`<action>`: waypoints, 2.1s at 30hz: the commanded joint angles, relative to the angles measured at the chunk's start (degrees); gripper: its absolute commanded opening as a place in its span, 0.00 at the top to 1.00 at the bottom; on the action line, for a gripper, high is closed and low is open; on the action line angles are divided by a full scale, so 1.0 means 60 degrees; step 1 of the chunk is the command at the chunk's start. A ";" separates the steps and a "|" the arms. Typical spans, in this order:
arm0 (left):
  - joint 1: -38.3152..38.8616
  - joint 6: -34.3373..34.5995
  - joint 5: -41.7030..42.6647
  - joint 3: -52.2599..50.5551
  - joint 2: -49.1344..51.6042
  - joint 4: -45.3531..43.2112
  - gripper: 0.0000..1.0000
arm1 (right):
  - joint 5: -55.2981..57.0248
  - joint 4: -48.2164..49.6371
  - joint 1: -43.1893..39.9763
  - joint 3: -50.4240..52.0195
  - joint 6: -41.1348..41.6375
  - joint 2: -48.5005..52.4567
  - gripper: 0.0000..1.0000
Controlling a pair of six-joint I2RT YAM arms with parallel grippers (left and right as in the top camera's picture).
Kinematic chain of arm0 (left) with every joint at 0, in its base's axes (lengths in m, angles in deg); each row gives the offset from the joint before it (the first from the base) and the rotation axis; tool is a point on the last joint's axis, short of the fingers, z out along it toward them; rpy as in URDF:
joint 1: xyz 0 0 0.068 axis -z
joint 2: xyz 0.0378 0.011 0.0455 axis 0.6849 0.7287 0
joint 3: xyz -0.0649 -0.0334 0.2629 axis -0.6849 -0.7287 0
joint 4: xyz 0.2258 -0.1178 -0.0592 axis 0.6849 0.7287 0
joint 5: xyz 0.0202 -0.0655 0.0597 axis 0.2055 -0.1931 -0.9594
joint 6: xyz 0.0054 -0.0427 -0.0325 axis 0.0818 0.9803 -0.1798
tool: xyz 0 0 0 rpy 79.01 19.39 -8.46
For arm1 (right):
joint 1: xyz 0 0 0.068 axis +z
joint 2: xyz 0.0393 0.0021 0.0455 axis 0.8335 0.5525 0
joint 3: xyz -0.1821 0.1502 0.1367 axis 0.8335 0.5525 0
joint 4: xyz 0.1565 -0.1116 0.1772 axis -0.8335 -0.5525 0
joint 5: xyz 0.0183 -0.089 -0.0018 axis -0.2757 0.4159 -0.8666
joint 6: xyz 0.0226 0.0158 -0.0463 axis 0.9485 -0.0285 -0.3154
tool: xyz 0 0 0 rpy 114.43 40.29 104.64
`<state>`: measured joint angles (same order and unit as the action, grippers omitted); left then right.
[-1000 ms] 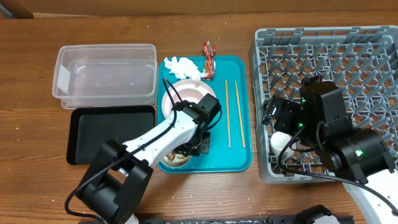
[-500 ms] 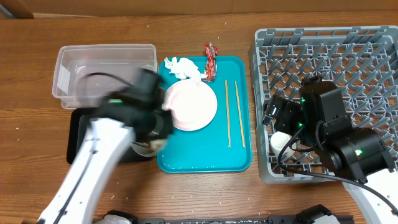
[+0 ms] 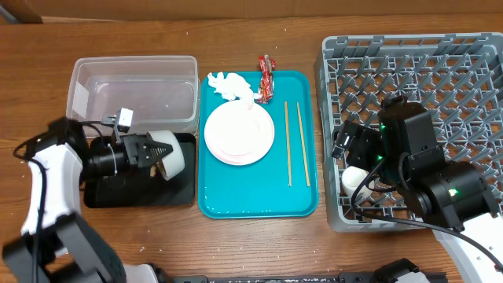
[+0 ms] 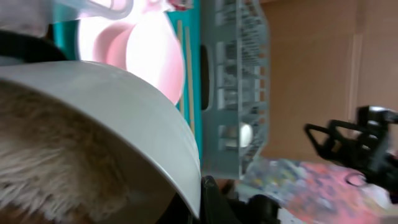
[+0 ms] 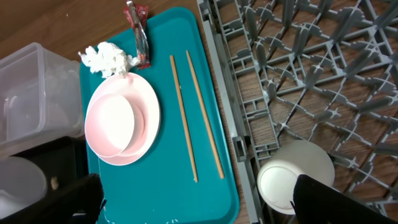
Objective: Sort waste into correct bins and load items into the dishwasher
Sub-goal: 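Carry the rice bowl with the left gripper over the black tray, then tip the bowl with the left gripper to dump rice onto black tray, then set the empty bowl back on the teal tray with the left gripper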
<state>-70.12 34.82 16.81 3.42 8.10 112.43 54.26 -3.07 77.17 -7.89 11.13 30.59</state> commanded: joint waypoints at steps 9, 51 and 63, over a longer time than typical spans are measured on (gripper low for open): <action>-0.0084 -0.3104 0.3636 -0.0568 0.1679 0.0226 0.96 | 0.0160 0.0000 -0.0036 -0.0149 0.0033 -0.0004 0.00; 0.7027 0.4382 -0.7956 0.3326 -0.1475 0.0186 0.96 | -0.1311 0.0339 -0.0036 -0.0149 -0.0940 -0.0004 0.00; 1.0189 0.5898 -1.1398 0.2663 -0.1468 -0.0463 0.96 | -0.0892 -0.0324 -0.0036 -0.0149 -0.0506 0.0047 0.00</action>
<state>-9.40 65.11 -43.03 21.43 0.08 110.33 46.72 -4.63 77.13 -7.91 5.97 30.61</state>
